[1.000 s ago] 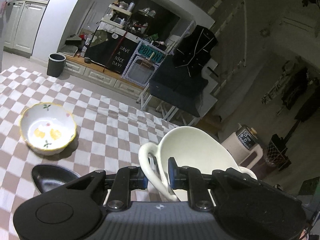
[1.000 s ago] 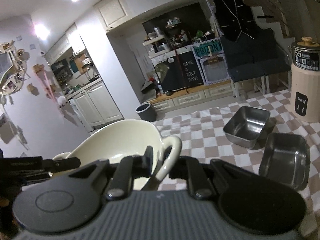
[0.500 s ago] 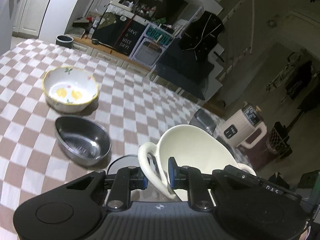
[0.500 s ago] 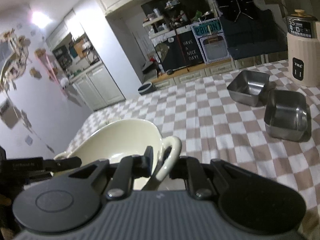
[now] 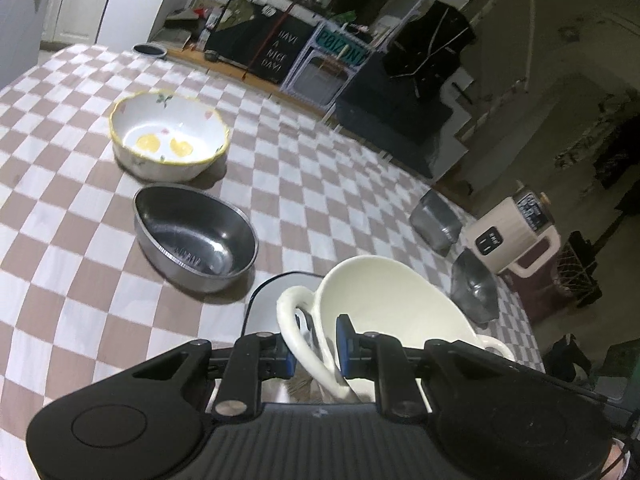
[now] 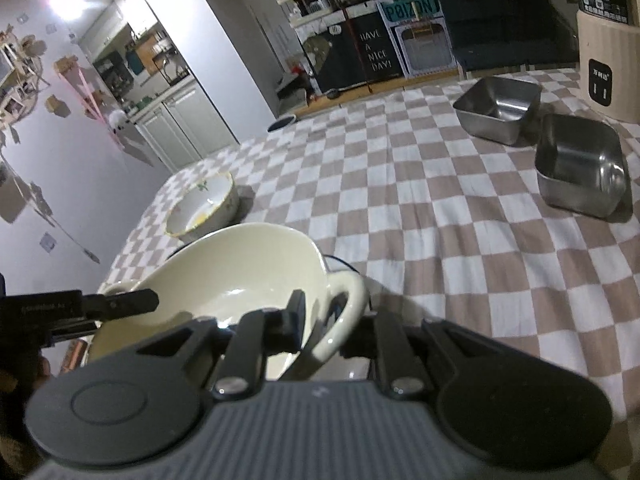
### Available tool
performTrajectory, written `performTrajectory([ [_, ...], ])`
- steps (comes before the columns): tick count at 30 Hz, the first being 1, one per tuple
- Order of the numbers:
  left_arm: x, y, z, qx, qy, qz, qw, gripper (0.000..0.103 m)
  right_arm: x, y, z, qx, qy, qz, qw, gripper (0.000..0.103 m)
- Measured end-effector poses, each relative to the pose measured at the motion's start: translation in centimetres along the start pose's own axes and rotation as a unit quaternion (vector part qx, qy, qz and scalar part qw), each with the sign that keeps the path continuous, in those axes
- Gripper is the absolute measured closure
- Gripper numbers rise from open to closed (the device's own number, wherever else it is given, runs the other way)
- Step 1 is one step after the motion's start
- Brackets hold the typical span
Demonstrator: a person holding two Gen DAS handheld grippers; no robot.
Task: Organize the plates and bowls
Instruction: 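Lower the cream bowl with both grippers onto the white ginkgo plate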
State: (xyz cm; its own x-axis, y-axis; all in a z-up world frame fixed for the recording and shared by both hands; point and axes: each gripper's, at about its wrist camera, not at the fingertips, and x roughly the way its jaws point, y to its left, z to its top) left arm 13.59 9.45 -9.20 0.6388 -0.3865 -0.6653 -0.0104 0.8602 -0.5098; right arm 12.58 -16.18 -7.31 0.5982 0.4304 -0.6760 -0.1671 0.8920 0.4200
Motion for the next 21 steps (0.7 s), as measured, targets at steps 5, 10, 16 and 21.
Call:
performTrajectory([
  [5, 0.8, 0.6, -0.1, -0.009, 0.015, 0.013, 0.9997, 0.082, 0.5, 0.2, -0.3, -0.001, 0.016, -0.007, 1.000, 0.084],
  [10, 1.5, 1.0, -0.2, -0.016, 0.026, 0.027, 0.9992, 0.082, 1.2, 0.3, -0.5, 0.003, 0.034, -0.010, 0.999, 0.084],
  [16, 2.4, 1.5, -0.2, -0.023, 0.035, 0.043, 0.9982, 0.082, 2.1, 0.2, -0.5, 0.011, 0.047, -0.014, 0.999, 0.084],
  [21, 3.2, 1.9, -0.1, -0.029, 0.043, 0.051, 0.9974, 0.082, 2.8, 0.0, -0.3, 0.021, 0.055, -0.018, 0.998, 0.084],
])
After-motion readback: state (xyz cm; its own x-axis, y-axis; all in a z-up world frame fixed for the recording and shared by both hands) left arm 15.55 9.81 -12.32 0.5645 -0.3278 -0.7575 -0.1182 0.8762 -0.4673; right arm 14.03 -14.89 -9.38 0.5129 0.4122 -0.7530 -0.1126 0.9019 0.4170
